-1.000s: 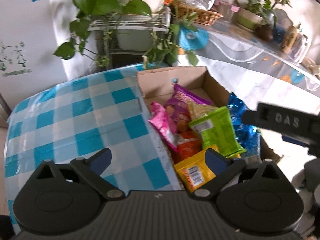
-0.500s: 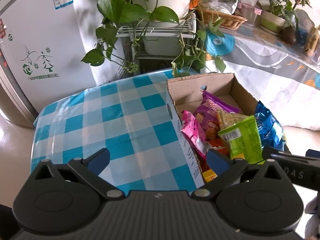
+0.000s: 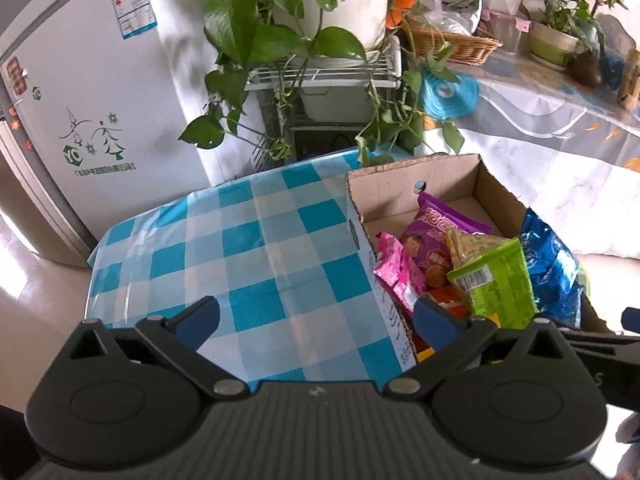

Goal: Organize snacks

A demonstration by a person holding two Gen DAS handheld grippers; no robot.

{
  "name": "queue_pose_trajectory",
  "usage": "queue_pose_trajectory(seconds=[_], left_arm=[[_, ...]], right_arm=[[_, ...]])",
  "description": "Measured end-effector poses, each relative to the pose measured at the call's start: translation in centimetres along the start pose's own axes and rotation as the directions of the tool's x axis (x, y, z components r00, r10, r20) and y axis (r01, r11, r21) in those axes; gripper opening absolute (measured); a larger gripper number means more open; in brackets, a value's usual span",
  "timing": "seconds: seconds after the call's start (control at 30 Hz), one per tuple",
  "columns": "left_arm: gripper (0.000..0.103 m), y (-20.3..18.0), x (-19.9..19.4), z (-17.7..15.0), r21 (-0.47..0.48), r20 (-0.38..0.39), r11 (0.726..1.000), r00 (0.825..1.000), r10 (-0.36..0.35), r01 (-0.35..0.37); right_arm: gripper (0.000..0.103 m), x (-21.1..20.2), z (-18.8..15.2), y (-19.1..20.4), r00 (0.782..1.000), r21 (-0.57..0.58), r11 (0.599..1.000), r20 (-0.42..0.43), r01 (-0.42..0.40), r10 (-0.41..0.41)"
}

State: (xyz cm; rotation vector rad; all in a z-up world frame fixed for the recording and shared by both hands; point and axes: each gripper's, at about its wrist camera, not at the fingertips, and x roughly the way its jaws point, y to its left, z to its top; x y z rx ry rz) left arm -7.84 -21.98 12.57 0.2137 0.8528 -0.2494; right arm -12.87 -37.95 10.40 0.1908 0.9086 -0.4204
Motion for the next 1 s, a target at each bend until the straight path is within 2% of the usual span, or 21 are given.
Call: queue_pose_trajectory(seconds=[0.5,0.8,1.0], left_arm=[[0.102,-1.1,-0.3,0.3,0.035,0.006,0.999,1.000,-0.026,0.026],[0.102,-0.8,-0.2,0.5,-0.007,-0.025,0.997,0.997,-0.076,0.076],[0.102,-0.2,-0.4,0.4,-0.010,-0.009,0.998,0.998,-0.054,0.054]], right_arm=[[0.103,0.1,0.1,0.3,1.000,-0.030,1.000,-0.001,-0.008,0.008],[0.103,0.4,0.2,0.0,1.000,-0.019,1.000,-0.015,-0.018,0.018],[0.103,0.4,0.1,0.3,1.000,-0.027,0.999,-0.019,-0.019,0.018]])
